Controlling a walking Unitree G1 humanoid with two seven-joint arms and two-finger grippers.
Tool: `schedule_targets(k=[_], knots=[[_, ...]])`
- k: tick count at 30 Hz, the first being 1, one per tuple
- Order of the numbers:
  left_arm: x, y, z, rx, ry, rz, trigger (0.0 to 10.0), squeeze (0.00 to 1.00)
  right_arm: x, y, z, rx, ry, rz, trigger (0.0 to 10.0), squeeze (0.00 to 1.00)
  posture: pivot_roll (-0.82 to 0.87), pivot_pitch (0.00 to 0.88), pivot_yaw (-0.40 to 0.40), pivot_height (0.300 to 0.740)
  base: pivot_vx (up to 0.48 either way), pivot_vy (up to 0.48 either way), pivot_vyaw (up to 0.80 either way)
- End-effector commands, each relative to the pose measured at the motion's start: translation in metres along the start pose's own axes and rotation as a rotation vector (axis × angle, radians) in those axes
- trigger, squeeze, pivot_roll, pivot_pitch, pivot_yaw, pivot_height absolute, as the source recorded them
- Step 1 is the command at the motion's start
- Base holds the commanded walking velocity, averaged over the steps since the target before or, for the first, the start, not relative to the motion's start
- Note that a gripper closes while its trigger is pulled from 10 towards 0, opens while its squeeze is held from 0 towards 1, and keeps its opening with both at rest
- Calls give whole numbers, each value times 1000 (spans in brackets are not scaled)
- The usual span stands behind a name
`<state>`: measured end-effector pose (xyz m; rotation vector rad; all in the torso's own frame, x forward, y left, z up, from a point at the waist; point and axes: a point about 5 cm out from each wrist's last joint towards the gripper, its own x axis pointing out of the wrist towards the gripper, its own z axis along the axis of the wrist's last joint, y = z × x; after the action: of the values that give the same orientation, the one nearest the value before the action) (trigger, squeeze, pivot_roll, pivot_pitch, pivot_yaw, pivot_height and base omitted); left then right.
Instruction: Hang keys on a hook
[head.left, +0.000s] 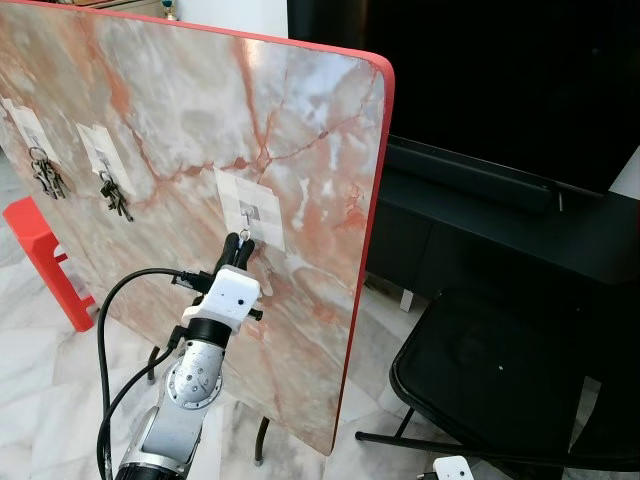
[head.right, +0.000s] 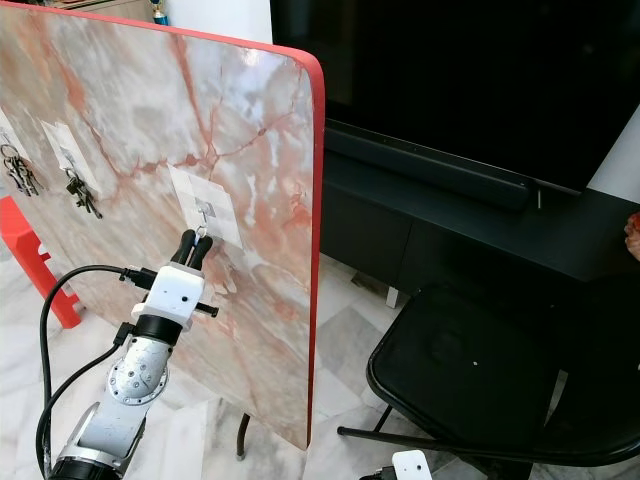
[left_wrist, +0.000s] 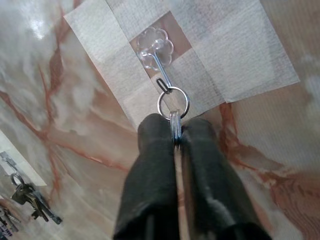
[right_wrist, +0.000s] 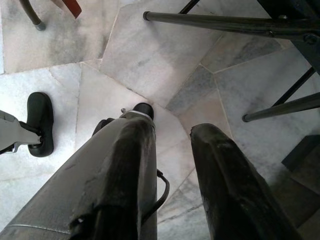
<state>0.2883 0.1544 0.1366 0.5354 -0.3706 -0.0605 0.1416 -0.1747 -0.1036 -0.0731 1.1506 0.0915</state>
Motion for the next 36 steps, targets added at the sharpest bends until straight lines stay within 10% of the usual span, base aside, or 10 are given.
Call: schedule_targets(k=[1, 25, 26, 27, 36], knots=[[0, -1, -2, 1, 11, -9, 10000, 1000, 0, 0, 0, -1, 3, 2, 10000, 0, 25, 0, -32, 740, 0, 0, 0], [-31, 0, -34, -241, 201, -19, 10000, 1000, 0, 0, 1, -5, 2, 2, 10000, 0, 33, 0, -34, 740, 0, 0, 0], [-37, -1, -46, -253, 254, -28, 10000, 863, 0, 0, 1, -6, 2, 3, 10000, 0, 34, 0, -34, 740, 0, 0, 0], [-41, -1, -52, -250, 281, -33, 10000, 0, 0, 0, 1, -6, 2, 3, 10000, 0, 33, 0, -33, 740, 0, 0, 0], [-93, -9, -117, -181, 638, -97, 10000, 0, 0, 0, 2, -1, 0, -1, 10000, 0, 26, 0, -31, 740, 0, 0, 0]])
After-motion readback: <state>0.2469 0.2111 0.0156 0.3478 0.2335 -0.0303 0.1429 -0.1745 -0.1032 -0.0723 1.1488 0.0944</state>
